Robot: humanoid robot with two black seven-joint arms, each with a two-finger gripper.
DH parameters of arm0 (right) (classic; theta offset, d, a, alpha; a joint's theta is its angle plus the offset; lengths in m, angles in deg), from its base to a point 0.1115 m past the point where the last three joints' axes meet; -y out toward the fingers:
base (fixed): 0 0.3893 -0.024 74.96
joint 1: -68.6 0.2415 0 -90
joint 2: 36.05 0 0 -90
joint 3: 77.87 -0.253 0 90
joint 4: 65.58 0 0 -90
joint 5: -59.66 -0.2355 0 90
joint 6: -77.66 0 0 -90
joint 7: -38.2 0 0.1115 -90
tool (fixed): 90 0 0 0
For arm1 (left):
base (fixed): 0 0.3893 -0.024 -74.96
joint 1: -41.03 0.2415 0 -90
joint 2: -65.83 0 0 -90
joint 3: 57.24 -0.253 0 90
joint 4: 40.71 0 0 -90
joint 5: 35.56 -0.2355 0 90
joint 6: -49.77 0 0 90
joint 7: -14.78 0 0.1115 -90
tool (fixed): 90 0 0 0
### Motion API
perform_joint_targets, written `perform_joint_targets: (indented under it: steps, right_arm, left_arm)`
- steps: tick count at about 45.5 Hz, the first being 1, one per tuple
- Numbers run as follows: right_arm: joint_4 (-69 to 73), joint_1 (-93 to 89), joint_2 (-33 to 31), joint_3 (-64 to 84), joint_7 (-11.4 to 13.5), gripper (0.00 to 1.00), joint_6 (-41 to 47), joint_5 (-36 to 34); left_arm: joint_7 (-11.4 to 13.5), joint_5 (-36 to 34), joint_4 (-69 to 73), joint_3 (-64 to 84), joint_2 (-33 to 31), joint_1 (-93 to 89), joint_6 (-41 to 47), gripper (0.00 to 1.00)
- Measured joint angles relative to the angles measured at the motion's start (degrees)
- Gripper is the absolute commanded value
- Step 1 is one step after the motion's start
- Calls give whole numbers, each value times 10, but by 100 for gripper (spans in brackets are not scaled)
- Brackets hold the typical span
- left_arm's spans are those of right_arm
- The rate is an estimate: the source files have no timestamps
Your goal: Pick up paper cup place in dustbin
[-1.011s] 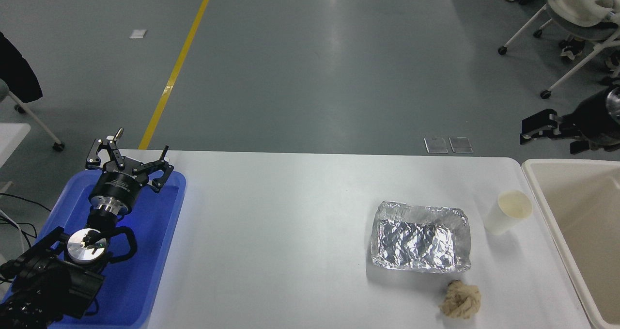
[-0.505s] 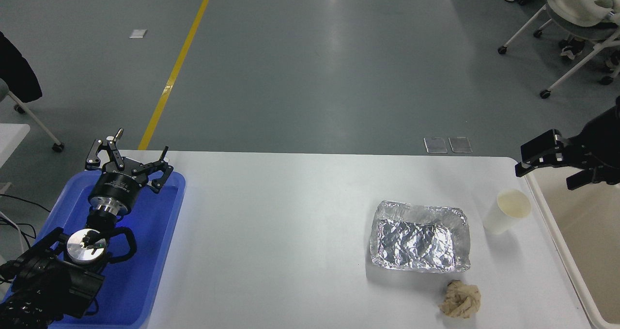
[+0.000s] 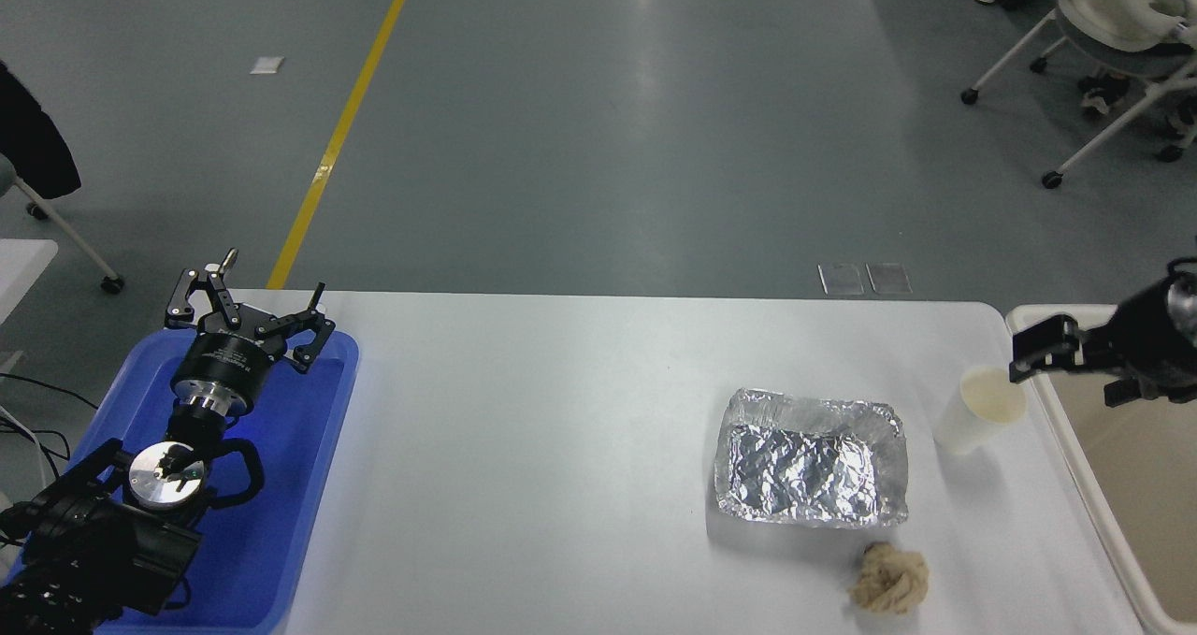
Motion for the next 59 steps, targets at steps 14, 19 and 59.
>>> perform_joint_targets:
  steps: [14, 19, 59]
  right_arm:
    - [-123, -145, 45, -52, 0, 100, -69, -7]
    - [-152, -176, 58, -63, 0, 100, -88, -10]
    - [-296, -318, 133, -114, -2, 0, -188, -15]
  left_arm:
    - [0, 0, 0, 0, 0, 0, 0, 100]
    - [0, 0, 0, 0, 0, 0, 0, 100]
    - [0, 0, 0, 0, 0, 0, 0, 100]
